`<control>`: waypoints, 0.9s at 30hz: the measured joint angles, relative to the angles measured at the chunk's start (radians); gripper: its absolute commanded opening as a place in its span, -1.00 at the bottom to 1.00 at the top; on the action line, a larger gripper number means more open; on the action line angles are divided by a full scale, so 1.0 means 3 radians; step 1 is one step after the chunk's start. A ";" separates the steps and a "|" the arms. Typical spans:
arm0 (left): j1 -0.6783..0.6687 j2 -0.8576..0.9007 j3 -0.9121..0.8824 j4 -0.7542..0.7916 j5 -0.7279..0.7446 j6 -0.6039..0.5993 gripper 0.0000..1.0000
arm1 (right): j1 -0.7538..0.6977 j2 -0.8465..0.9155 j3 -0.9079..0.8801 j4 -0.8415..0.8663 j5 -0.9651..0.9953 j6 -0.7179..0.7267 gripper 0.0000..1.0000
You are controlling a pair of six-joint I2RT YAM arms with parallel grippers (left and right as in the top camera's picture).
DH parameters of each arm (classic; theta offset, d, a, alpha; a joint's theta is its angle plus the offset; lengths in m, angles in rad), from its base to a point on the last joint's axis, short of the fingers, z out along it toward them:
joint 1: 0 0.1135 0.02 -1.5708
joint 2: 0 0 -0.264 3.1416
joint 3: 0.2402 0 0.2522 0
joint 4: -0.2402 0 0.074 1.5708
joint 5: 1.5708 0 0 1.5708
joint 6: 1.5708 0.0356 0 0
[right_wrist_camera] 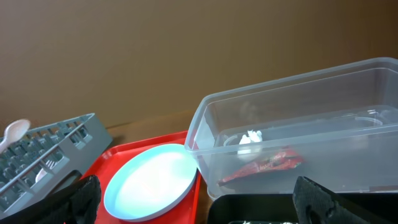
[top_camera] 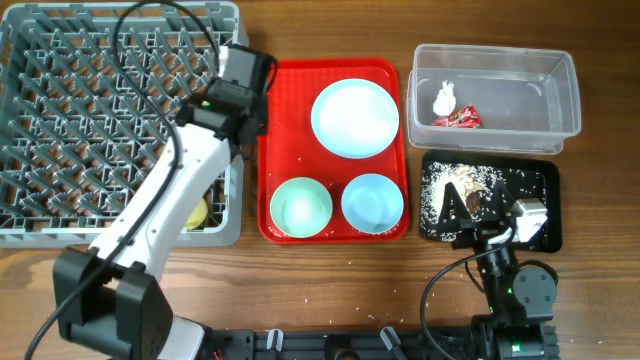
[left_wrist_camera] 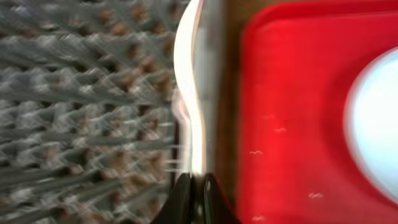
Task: Sort waste into correct bins and load items into the dishwasher rack
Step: 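Grasp the white spoon with the left gripper and place it in the rack, then grasp the green bowl with the left gripper and place it in the rack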
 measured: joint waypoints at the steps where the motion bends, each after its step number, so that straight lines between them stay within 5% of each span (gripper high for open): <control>1: 0.0047 0.0015 0.0000 -0.0029 -0.0031 0.0032 -0.92 | 0.0000 0.0000 -0.0001 0.0000 -0.0001 0.0000 0.99; 6: 0.0393 0.0299 -0.0001 -0.0078 0.0215 0.0177 -0.19 | 0.0000 0.0000 -0.0001 0.0000 -0.0001 0.0000 1.00; 9: 0.0459 0.0440 -0.0003 -0.0140 0.0365 0.0205 0.58 | 0.0000 0.0000 -0.0001 0.0000 0.0000 0.0000 1.00; 19: -0.0027 -0.0781 0.0008 -0.0936 0.0786 -0.0164 -0.09 | 0.0000 0.0000 -0.0001 0.0001 0.0000 0.0000 0.99; 23: -0.0493 -0.0750 -0.0058 -0.1395 0.0697 -0.0706 -0.10 | 0.0000 0.0000 -0.0001 0.0000 0.0000 0.0000 1.00; 27: -0.0811 -0.0462 -0.0557 -0.1096 0.0600 -0.1156 -0.17 | 0.0000 0.0000 -0.0001 0.0000 -0.0001 0.0000 0.99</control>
